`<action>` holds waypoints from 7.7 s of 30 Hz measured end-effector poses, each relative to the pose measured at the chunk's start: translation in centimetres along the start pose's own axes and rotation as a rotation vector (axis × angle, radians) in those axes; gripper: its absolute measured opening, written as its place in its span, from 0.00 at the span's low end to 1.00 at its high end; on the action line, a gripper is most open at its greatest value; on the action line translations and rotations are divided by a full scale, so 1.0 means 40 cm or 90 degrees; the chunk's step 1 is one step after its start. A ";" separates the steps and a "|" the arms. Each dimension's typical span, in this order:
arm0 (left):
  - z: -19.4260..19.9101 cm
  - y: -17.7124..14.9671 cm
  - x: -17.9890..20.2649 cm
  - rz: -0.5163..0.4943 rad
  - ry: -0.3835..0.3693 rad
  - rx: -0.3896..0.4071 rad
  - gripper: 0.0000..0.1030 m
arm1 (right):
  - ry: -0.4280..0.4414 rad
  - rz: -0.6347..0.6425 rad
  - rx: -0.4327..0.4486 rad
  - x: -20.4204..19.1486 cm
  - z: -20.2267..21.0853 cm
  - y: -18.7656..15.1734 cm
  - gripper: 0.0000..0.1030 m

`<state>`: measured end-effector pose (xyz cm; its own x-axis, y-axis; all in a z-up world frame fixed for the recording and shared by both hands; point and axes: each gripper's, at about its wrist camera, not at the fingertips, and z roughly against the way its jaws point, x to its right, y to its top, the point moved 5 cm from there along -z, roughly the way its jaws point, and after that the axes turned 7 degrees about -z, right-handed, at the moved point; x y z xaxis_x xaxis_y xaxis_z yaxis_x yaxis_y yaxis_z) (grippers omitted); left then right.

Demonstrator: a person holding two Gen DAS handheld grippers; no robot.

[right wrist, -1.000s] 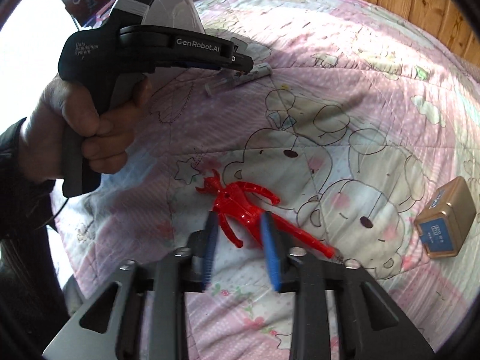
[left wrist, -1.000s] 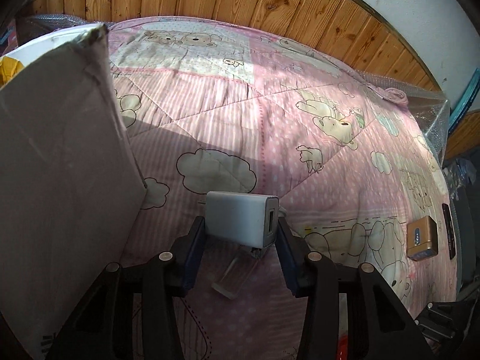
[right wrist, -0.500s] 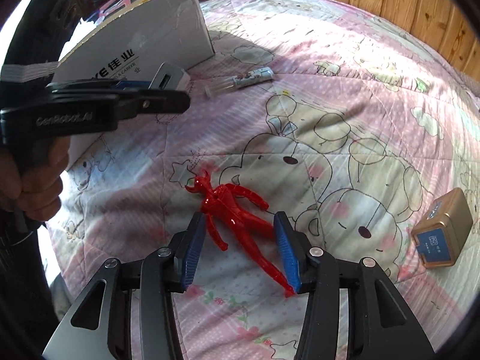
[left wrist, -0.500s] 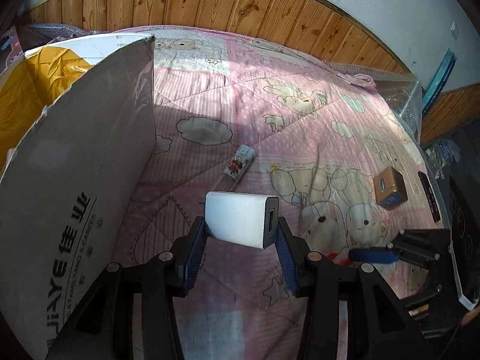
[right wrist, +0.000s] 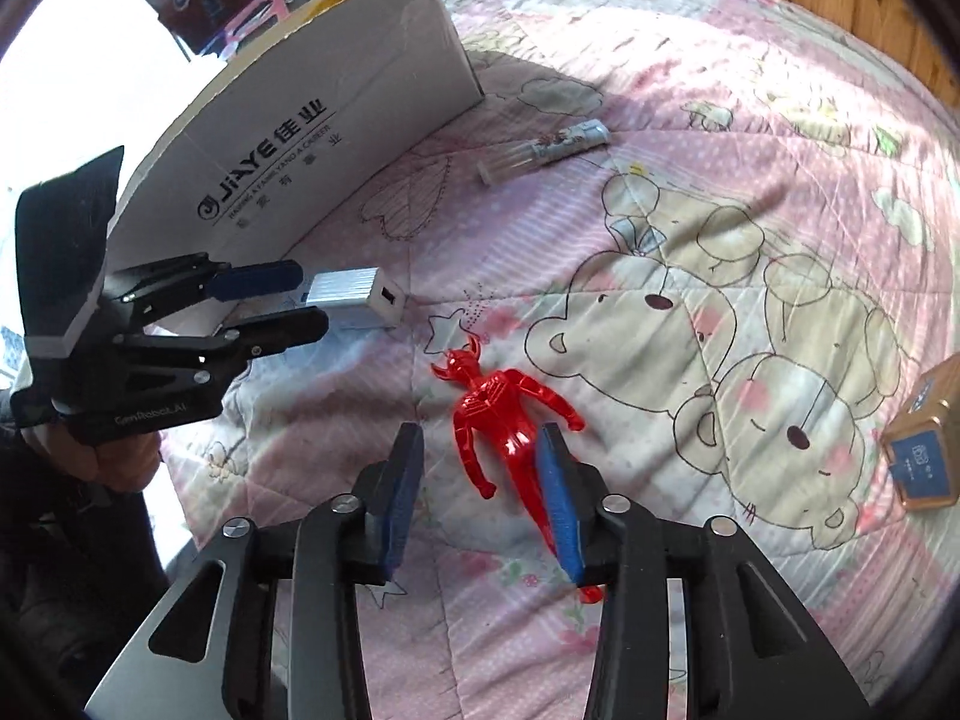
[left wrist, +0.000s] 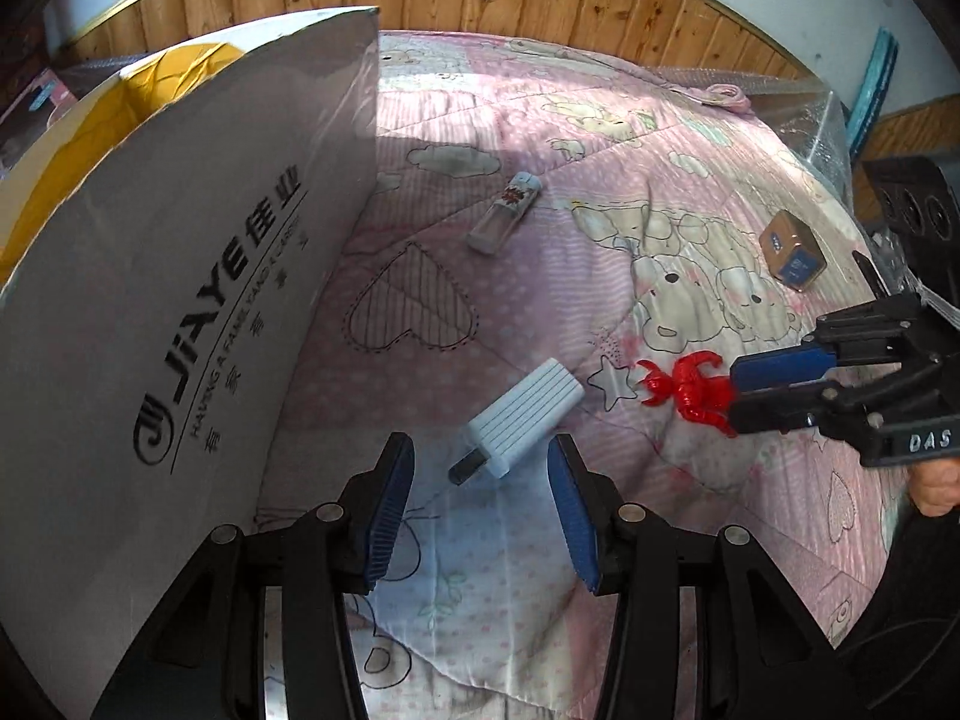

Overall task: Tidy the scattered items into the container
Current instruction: 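Lift the white charger with the left tool while the right tool lifts the red figure, then carry the white charger and red figure toward the cardboard box with both tools, then lower the charger and red figure over the box opening with both tools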

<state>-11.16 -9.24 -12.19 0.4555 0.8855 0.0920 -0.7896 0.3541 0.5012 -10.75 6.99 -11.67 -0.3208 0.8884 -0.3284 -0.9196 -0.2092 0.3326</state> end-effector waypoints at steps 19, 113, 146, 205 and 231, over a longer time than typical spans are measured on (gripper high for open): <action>-0.058 0.033 0.030 0.007 -0.039 -0.005 0.42 | -0.019 -0.096 -0.022 0.117 -0.021 -0.007 0.17; 0.306 -0.031 -0.023 0.075 -0.022 0.112 0.21 | -0.114 -0.220 0.165 -0.126 0.105 -0.091 0.15; 0.474 0.019 -0.172 0.149 -0.057 0.186 0.21 | -0.046 -0.145 0.263 -0.478 0.250 0.104 0.15; 0.344 0.094 -0.414 0.215 0.004 0.118 0.21 | 0.020 -0.070 0.159 -0.542 0.023 0.508 0.15; 0.155 0.090 -0.384 0.217 -0.029 -0.002 0.22 | -0.061 -0.074 0.090 -0.400 -0.144 0.575 0.17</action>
<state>-18.45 -23.42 -6.49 0.1838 0.9385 0.2924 -0.9007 0.0416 0.4324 -28.06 -14.41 -3.87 -0.1855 0.9395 -0.2881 -0.9060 -0.0500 0.4202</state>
